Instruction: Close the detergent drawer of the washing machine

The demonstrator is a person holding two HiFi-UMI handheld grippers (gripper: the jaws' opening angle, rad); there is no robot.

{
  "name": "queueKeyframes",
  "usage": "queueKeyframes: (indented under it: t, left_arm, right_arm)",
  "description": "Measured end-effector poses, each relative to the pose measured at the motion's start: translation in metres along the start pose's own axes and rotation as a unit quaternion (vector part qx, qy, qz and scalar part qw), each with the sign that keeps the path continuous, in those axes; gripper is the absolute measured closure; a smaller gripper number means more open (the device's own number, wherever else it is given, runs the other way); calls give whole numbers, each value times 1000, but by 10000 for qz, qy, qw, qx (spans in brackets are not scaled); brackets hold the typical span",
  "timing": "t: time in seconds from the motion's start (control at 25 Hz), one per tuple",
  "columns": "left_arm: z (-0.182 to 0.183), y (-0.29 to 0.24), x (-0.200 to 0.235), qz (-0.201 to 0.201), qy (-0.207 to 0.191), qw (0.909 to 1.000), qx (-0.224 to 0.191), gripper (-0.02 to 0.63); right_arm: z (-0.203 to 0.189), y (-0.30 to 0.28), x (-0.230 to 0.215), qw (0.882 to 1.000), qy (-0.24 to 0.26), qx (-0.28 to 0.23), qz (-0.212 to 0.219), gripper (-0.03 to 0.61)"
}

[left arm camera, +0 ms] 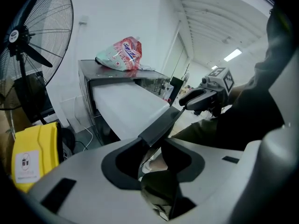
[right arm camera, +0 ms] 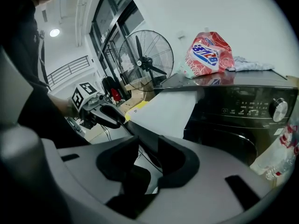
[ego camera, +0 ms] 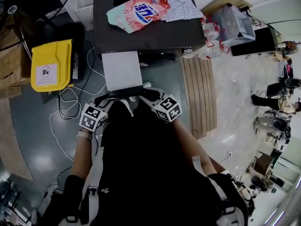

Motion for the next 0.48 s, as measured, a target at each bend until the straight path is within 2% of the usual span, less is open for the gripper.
queueKeyframes:
  t: [0.48]
  left_arm:
    - [15,-9,17,-17,11,10000,85,474]
  right_arm:
    - [10,-10,-20,9999,-97,-9,77,440]
Point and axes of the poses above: the fingertips, and each gripper's own axes: y backward along the fingers, x to its left, z out of its top, the point moved 9 cm from there along y, backward along the fingers, and after that the axes turned 2 degrees about y, right-handed, at the moved point
